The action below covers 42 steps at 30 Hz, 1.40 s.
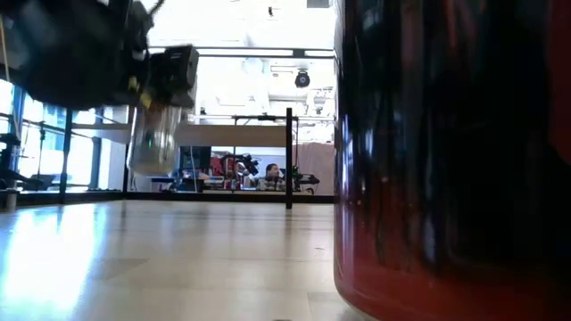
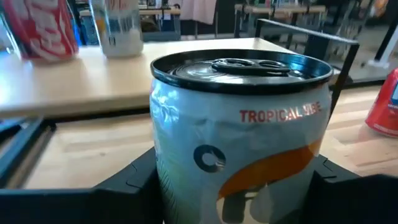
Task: Place canned beverage on shelf
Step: Put the light orange soda can on the shelf aligned with the other light orange soda can
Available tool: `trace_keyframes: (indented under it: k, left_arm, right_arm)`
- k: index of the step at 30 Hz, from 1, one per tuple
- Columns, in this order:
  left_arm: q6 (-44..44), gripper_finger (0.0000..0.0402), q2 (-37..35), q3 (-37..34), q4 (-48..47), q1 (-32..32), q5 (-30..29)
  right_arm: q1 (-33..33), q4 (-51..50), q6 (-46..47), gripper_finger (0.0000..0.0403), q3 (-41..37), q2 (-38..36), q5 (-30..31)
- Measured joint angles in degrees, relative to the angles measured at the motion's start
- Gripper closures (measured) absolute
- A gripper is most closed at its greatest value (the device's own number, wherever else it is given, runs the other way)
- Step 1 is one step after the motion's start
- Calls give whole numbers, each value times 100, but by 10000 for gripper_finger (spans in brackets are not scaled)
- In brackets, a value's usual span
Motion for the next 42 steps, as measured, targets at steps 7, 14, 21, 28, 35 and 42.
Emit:
trace_keyframes:
  k: [7,14,21,28,35,42]
  left_arm:
    - [1536,200,-943,220,-4,191,-364]
    - [2259,200,-1552,353,-11,423,-722]
    - [2777,200,-1922,358,-7,732,-1205]
    - [2932,200,-2187,358,4,1061,-1331]
    - [3238,200,-2473,358,0,1311,-1375]
    - [3307,200,-2708,85,-2,1636,-1368]
  right_arm:
    - [0,0,0,3,-1,0,0]
    - [0,0,0,3,0,2,2]
    - [0,0,0,3,-2,1,0]
    - [-1,0,0,3,-2,0,-1]
    - [1,0,0,3,-2,0,2]
    - [-1,0,0,3,-1,1,0]
